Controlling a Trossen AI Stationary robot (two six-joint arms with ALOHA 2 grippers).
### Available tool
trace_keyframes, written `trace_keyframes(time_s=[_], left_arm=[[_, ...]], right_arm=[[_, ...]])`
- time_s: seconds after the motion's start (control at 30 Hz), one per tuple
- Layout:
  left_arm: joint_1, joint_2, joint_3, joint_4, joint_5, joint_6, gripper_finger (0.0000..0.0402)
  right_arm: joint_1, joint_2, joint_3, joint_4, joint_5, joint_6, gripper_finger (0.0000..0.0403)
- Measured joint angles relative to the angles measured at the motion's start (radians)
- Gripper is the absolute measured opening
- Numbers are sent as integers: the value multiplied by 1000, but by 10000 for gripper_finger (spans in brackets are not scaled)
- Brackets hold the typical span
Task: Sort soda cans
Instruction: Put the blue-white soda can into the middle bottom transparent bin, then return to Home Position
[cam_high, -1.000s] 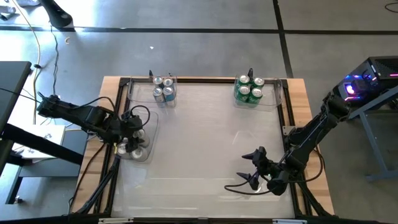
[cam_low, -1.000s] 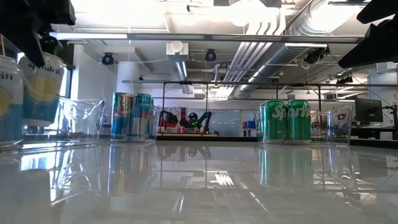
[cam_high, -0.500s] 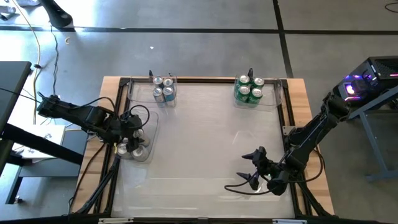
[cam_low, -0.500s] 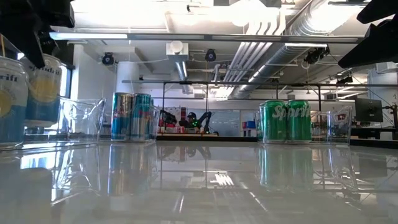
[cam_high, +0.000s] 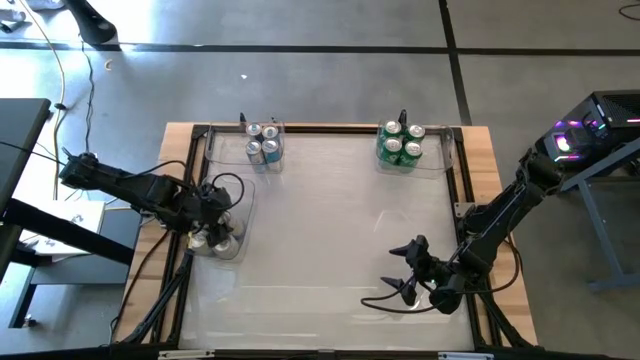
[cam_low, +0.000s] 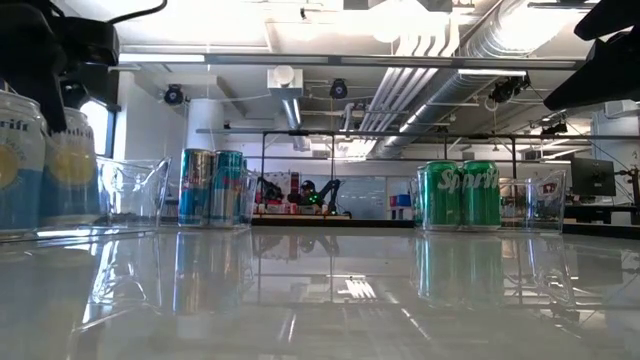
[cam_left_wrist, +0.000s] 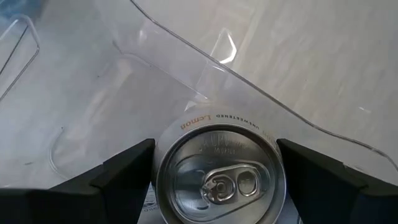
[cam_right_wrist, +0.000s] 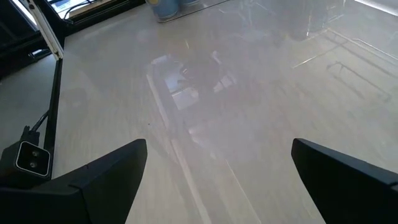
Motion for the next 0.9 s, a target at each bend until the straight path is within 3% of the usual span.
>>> trace_keyframes(time_s=[0.3,0.5,0.77,0.9], left_arm=[[10,1,-1,-4,28,-58,331],[60,-1,19,-27,69,-15,349],[102,8,221,-169,56,8,351],[102,11,333,-240,-6,-17,351]], right_arm=[[0,0,0,-1,0,0,397],[0,0,0,-1,-3,-1,397],[-1,0,0,1,-5,3,397],[-10,-1,41,0,-22,-4,397]])
